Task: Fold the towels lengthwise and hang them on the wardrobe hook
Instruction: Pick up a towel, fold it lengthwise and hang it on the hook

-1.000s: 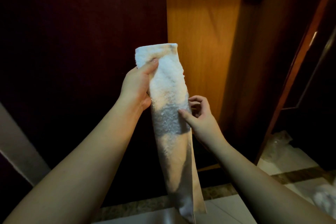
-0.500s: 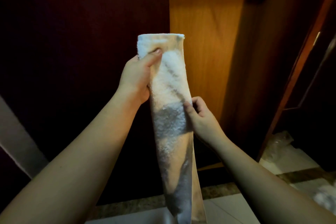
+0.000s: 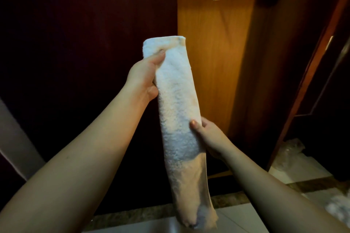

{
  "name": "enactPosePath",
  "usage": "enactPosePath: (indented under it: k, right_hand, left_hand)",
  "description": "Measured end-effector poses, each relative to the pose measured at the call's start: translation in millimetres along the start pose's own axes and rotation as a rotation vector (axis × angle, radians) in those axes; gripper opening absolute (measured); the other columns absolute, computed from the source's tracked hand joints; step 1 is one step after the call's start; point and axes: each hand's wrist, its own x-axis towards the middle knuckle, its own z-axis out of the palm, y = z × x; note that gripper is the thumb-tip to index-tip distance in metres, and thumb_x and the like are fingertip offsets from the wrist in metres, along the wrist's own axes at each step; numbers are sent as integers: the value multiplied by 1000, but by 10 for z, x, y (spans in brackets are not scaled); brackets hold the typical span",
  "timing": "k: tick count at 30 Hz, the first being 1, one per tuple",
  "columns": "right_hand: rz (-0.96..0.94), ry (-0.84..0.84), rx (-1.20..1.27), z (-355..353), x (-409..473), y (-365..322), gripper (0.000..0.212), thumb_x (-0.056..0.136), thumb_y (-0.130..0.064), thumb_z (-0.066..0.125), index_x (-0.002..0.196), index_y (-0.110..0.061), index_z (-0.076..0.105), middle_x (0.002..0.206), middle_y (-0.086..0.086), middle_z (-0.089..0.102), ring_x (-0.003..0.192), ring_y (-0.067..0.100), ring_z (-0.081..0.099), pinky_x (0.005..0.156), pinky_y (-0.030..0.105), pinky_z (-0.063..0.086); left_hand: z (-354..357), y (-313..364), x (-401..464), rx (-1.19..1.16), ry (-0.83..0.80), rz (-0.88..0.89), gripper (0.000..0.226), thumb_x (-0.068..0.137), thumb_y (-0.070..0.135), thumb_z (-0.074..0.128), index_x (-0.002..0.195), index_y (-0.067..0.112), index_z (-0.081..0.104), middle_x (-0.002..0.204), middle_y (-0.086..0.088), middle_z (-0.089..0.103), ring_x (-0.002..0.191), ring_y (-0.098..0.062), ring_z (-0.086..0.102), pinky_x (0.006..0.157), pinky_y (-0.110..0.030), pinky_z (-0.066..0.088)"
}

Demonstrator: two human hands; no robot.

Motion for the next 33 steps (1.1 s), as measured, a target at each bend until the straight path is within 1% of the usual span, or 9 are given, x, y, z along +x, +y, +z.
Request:
enactPosePath:
  k: [4, 9, 15, 19, 22, 25, 27, 30, 33]
  right_hand:
    - [151, -201, 87, -124, 40, 214, 88, 43, -67, 91, 112, -18, 69, 115, 4, 74, 110, 26, 68, 105, 51, 48]
    - [148, -304, 178, -140, 11, 221, 88, 52, -52, 93, 124, -15, 59, 119, 7, 72, 109, 26, 69, 99, 45, 53]
    - [248, -535, 214, -210, -60, 191, 89, 43, -52, 96, 115, -12, 63, 105, 3, 76, 94, 16, 73, 77, 27, 57]
    - [270, -505, 22, -250, -12, 241, 62, 70, -35, 83, 123, -7, 65, 133, 10, 63, 117, 21, 64, 103, 38, 50]
    - [266, -483, -54, -237, -2, 301, 60, 74, -45, 80, 121, -10, 69, 139, 6, 60, 129, 24, 55, 114, 44, 39]
    - [275, -472, -80, -215, -5, 343, 47, 71, -53, 82, 109, -25, 76, 125, 0, 69, 120, 22, 62, 109, 45, 44]
    - [282, -464, -71, -186, -7, 357, 26, 80, -35, 80, 103, -24, 75, 113, -6, 74, 110, 17, 68, 103, 39, 50]
    - [332, -543, 45, -150, -69, 337, 45, 70, -32, 81, 109, -16, 66, 103, -9, 76, 99, 7, 70, 85, 22, 54]
    - [395, -610, 131, -135, -105, 335, 54, 66, -33, 89, 112, -16, 67, 109, -4, 75, 103, 11, 70, 86, 23, 53]
  left_hand:
    - [-49, 41, 120, 14, 117, -22, 29, 95, 16, 65, 117, -1, 63, 98, -19, 75, 87, -33, 75, 83, -52, 59]
    - [-136, 73, 296, 78, 162, -61, 29, 95, 16, 64, 119, 0, 62, 101, -17, 75, 90, -31, 74, 85, -48, 59]
    - [-193, 82, 415, 66, 155, -116, 30, 95, 16, 65, 118, -3, 61, 102, -19, 74, 92, -34, 73, 87, -50, 58]
    - [-213, 69, 436, 92, 93, -159, 27, 97, 17, 61, 116, -2, 61, 92, -19, 75, 82, -31, 75, 68, -43, 61]
    - [-245, 72, 466, 93, 49, -175, 26, 97, 17, 61, 115, -2, 61, 89, -18, 75, 79, -30, 75, 64, -42, 61]
    - [-262, 92, 472, 99, -11, -193, 26, 96, 19, 61, 112, -1, 63, 94, -18, 75, 85, -30, 75, 65, -43, 62]
    - [-276, 108, 480, 103, -46, -199, 29, 96, 21, 61, 116, 1, 63, 97, -17, 75, 87, -29, 75, 64, -42, 61]
    - [-287, 111, 504, 111, -70, -206, 27, 96, 21, 60, 115, 1, 64, 100, -17, 75, 90, -29, 74, 66, -42, 61]
    - [-287, 90, 522, 107, -57, -204, 28, 96, 20, 60, 117, 1, 63, 99, -17, 75, 89, -30, 74, 66, -44, 62]
